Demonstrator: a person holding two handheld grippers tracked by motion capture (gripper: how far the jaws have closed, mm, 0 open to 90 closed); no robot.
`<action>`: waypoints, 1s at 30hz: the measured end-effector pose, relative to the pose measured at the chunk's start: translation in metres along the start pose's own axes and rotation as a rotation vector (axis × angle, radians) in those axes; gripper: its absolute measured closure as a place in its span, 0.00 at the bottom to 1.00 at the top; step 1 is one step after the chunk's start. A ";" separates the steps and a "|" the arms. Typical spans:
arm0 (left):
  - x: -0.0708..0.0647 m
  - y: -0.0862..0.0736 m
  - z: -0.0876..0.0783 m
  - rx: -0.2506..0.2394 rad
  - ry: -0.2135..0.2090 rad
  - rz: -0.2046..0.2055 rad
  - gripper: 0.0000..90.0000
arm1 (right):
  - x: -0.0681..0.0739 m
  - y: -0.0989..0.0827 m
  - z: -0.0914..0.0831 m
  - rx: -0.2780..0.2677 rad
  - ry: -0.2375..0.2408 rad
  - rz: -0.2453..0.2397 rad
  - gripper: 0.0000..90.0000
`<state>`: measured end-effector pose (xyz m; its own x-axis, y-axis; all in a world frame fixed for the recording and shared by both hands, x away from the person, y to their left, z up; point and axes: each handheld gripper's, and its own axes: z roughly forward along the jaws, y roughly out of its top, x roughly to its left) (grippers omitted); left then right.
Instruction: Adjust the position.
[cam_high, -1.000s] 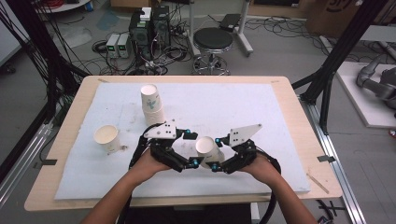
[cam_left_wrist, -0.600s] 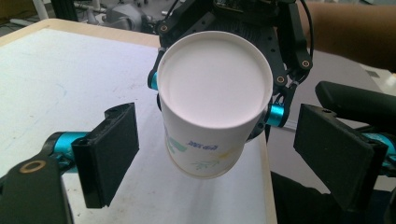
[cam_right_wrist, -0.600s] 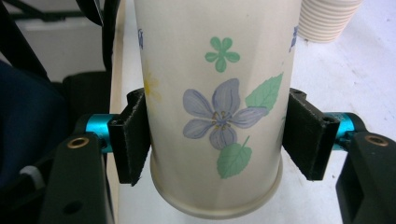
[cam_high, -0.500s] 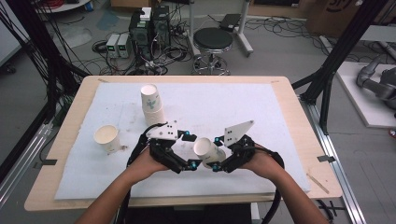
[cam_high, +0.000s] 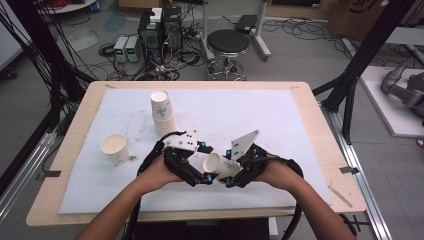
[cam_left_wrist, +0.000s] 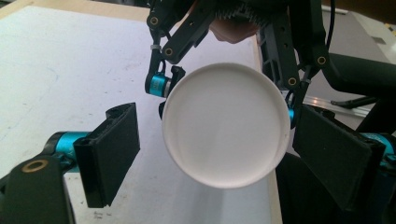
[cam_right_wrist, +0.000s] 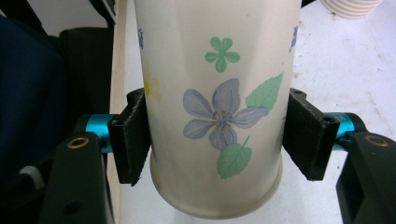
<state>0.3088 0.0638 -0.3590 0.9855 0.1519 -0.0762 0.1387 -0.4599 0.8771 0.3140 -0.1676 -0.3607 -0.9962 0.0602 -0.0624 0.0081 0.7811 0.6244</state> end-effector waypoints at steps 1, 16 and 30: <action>0.000 0.000 0.001 0.002 0.000 -0.002 0.17 | 0.000 0.000 0.001 0.007 0.001 -0.002 0.36; 0.000 0.001 0.010 0.102 -0.024 0.010 0.24 | 0.004 0.008 0.008 0.106 0.022 -0.027 0.35; -0.001 -0.002 0.014 0.141 -0.055 0.026 0.39 | 0.005 0.007 0.012 0.141 0.033 -0.030 0.35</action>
<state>0.3094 0.0519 -0.3671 0.9923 0.0916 -0.0838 0.1216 -0.5816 0.8043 0.3100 -0.1539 -0.3660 -0.9985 0.0169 -0.0521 -0.0119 0.8618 0.5071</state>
